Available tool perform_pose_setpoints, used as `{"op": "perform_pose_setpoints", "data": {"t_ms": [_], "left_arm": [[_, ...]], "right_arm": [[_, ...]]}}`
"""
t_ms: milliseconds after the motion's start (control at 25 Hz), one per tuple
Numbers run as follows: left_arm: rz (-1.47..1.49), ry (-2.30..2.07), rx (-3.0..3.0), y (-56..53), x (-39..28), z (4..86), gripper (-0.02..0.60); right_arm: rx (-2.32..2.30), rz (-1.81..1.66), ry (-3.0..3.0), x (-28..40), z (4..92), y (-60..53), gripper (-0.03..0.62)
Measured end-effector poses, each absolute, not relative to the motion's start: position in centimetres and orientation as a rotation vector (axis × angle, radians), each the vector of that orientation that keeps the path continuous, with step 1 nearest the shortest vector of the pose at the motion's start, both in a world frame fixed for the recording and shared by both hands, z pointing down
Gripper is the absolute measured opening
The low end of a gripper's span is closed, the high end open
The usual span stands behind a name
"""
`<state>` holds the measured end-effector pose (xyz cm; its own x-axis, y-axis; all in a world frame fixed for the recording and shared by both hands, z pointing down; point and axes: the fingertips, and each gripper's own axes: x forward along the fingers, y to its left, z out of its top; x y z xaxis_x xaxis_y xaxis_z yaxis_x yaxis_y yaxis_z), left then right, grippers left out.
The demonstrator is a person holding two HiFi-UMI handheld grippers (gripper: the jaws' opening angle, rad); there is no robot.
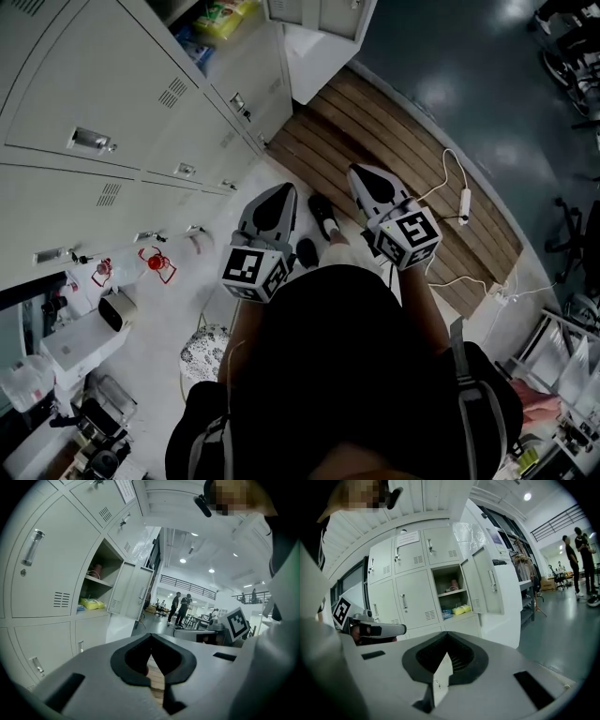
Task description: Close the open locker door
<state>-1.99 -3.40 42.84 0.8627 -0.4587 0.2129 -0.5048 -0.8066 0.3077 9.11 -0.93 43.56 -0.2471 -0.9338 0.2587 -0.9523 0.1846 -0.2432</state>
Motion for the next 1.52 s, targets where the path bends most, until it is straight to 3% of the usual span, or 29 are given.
{"op": "perform_pose_setpoints", "data": {"t_ms": [680, 1520], "left_arm": [[0.145, -0.784, 2.667, -14.1, 6.1, 40.6, 0.017], [0.141, -0.784, 2.704, -17.3, 12.9, 39.4, 0.017]], "right_arm": [[1.880, 0.393, -2.402, 20.4, 40.1, -14.6, 0.005], [1.991, 0.204, -2.425, 31.1, 33.4, -24.5, 0.005]]}}
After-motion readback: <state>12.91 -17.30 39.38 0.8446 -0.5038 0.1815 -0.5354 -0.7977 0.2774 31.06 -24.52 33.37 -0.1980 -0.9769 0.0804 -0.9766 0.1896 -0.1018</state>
